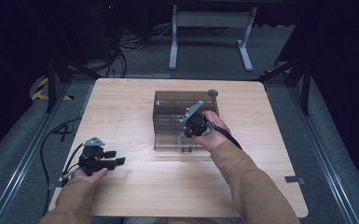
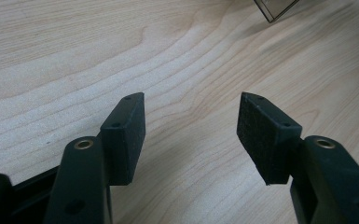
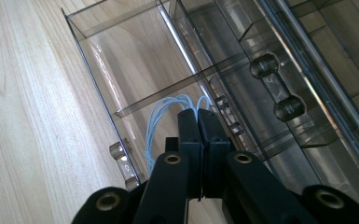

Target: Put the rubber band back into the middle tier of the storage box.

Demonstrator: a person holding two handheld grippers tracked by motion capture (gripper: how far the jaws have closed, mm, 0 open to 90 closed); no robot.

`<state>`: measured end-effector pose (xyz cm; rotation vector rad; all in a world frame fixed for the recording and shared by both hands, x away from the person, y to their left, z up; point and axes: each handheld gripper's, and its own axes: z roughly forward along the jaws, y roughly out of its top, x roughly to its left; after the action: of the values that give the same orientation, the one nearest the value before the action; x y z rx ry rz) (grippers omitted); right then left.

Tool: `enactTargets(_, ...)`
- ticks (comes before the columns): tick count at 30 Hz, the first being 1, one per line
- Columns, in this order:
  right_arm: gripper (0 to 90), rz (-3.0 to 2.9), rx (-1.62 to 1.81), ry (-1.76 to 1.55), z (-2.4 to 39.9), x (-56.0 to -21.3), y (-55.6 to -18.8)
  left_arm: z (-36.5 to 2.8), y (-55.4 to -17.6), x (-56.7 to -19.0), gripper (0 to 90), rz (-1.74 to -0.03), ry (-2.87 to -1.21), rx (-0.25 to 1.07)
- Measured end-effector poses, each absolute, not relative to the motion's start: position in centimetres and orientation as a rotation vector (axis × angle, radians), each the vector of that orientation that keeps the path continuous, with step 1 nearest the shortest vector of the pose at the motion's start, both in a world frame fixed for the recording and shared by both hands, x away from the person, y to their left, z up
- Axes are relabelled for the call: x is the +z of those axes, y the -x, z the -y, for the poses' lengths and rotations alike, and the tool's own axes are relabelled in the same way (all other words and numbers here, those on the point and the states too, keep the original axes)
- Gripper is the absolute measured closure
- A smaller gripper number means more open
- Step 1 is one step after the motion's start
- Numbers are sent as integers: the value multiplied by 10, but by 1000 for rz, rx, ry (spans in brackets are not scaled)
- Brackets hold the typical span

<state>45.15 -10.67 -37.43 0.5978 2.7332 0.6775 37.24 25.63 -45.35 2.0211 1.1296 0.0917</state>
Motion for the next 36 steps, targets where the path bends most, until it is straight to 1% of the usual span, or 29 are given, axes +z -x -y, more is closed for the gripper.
enactTargets(36,896,-2763,648,-606,110,-389,-460,-256,-372,-454,430,-1130,-2023,91)
